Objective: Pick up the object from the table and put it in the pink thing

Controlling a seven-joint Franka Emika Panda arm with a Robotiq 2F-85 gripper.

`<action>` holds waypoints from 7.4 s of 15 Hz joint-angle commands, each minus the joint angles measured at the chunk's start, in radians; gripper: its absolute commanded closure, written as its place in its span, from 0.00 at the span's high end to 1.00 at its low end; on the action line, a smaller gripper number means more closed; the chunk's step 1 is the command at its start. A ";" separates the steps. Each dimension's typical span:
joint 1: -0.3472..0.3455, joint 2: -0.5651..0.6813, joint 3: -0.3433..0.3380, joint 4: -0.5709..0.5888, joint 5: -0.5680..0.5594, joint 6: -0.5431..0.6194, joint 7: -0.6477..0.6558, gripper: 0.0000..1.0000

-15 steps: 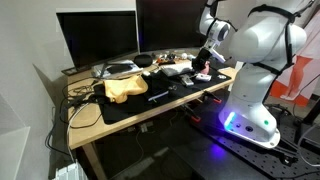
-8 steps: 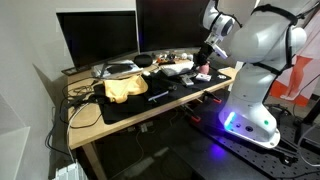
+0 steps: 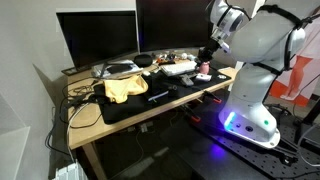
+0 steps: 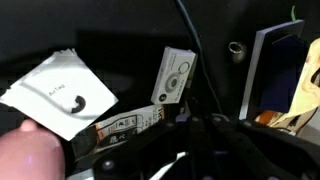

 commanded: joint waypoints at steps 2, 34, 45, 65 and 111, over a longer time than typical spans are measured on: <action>-0.008 -0.128 -0.036 -0.082 -0.136 0.052 0.001 0.01; 0.035 -0.295 -0.168 -0.021 -0.297 0.084 0.305 0.01; 0.094 -0.286 -0.251 -0.010 -0.119 0.137 0.591 0.01; 0.124 -0.267 -0.305 -0.035 -0.035 0.251 0.711 0.01; 0.239 0.235 -0.295 0.127 0.639 0.389 0.632 0.01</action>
